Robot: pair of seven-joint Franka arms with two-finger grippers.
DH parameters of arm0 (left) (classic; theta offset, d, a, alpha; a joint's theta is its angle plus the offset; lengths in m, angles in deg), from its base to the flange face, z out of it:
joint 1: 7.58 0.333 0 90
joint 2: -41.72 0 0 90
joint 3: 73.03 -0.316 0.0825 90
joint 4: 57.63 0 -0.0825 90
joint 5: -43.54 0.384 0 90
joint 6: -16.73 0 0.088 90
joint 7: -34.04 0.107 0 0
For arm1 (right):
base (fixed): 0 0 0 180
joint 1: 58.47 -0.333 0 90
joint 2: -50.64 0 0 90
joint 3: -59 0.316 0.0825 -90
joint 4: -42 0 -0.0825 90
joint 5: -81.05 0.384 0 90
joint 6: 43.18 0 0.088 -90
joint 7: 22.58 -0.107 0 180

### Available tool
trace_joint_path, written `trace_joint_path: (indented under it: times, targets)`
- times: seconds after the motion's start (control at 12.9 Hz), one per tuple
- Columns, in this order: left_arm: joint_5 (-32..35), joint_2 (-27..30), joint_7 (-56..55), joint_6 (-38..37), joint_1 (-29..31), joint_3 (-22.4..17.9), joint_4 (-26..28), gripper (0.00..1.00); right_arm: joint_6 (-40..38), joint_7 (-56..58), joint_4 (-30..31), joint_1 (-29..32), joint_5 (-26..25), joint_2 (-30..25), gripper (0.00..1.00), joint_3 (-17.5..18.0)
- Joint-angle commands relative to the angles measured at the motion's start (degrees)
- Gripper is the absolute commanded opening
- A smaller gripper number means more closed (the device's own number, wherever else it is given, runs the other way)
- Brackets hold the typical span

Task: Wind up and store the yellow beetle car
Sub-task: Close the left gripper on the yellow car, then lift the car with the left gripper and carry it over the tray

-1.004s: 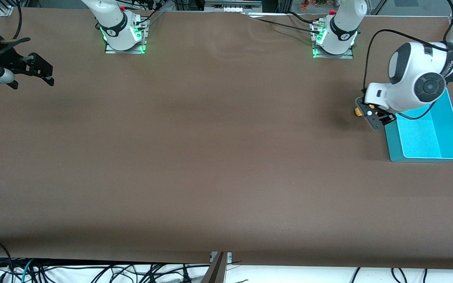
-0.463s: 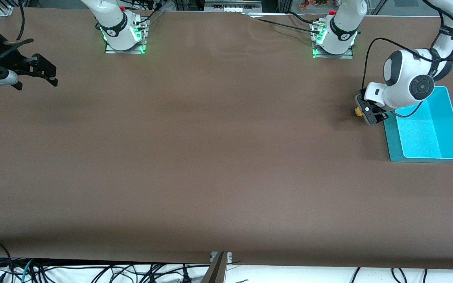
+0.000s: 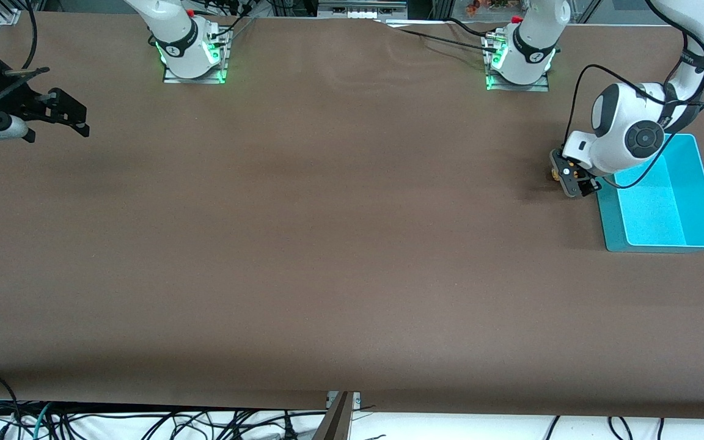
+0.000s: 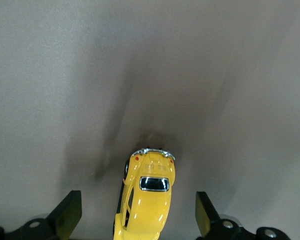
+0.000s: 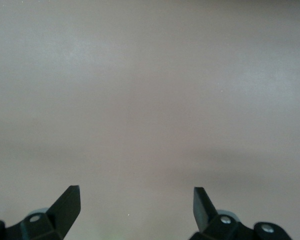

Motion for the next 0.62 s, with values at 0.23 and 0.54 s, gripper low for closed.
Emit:
trace_joint_path:
  times: [0.23,0.54]
  targets:
    - [4.35,-1.66,1.27,1.06,3.8,0.76,0.22,1.0,-2.85,-0.66,-1.6,-1.0,1.56,0.93,1.0,-0.72]
    - [4.53,-2.63,1.36,5.63,4.17,0.76,2.69,0.86,-2.85,-0.58,-1.68,-1.0,1.65,1.19,1.0,-0.9]
